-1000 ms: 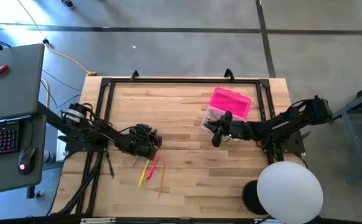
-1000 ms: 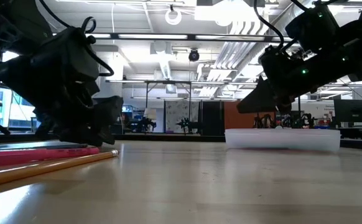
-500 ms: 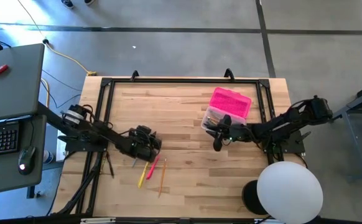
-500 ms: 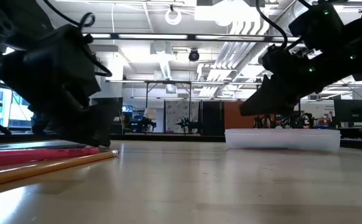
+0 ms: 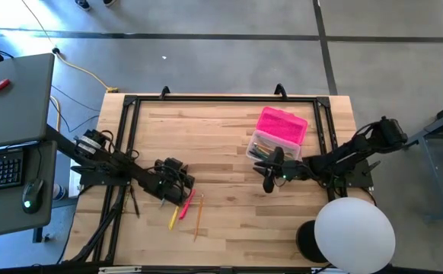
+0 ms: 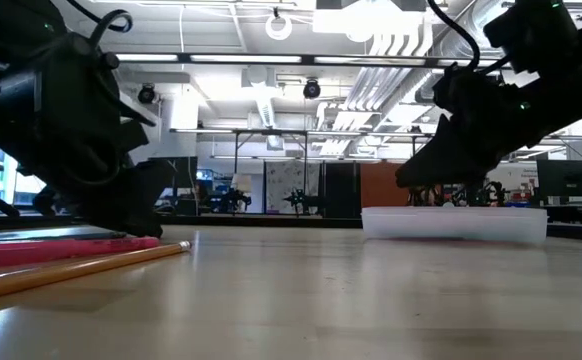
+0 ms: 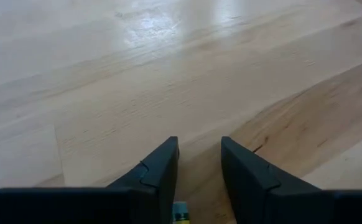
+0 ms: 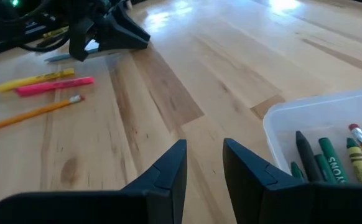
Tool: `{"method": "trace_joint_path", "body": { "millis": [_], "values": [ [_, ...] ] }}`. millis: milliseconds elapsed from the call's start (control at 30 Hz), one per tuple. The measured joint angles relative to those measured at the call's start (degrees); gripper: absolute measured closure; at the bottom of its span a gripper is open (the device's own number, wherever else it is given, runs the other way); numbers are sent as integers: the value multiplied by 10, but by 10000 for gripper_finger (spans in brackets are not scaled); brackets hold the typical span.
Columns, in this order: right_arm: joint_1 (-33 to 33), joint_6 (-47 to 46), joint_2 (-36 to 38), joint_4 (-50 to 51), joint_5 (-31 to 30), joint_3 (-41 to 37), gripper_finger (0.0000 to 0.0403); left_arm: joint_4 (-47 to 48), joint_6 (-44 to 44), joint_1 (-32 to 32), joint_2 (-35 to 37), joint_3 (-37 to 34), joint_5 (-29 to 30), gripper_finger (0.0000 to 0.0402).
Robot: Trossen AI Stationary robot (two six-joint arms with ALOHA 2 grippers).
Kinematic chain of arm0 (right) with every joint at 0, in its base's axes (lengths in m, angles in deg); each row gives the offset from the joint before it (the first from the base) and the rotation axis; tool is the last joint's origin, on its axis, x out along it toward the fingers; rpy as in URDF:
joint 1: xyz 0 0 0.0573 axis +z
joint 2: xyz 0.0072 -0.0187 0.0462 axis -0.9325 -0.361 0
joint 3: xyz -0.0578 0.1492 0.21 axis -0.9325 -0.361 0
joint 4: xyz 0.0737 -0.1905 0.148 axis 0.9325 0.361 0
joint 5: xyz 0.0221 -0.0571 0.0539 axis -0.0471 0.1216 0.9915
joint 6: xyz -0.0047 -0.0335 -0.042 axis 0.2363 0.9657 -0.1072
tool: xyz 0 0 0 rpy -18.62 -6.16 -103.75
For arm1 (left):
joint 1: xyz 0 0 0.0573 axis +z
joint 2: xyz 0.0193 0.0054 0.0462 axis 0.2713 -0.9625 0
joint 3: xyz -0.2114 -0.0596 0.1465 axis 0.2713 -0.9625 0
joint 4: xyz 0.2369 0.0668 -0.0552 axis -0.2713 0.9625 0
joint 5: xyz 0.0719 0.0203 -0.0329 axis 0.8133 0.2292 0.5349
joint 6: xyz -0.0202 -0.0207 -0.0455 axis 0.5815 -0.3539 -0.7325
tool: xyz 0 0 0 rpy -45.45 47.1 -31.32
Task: Pick & place school supplies into a supply box
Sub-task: Put the blue pencil into the pink supply box
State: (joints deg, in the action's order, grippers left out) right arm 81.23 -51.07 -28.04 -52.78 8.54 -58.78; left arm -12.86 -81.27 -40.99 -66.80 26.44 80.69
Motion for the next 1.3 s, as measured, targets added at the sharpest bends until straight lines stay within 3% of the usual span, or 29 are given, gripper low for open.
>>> {"method": "trace_joint_path", "body": {
  "millis": [200,433,633,967,1167,1300],
  "values": [
    [6,-4,0,0,-7,0,320,11,0,0,-1,-1,20,223],
    [5,-28,0,0,-7,0,320,28,-7,0,-5,-1,-12,177],
    [5,-29,0,1,-5,0,320,20,-43,-25,-31,-1,8,172],
    [5,-29,0,11,-6,0,320,7,-157,-105,-126,-3,134,210],
    [5,-29,0,20,-8,0,320,10,-160,-108,-131,-4,137,243],
    [5,-29,0,23,-12,0,320,11,-169,-108,-131,-4,138,302]
  ]
}}
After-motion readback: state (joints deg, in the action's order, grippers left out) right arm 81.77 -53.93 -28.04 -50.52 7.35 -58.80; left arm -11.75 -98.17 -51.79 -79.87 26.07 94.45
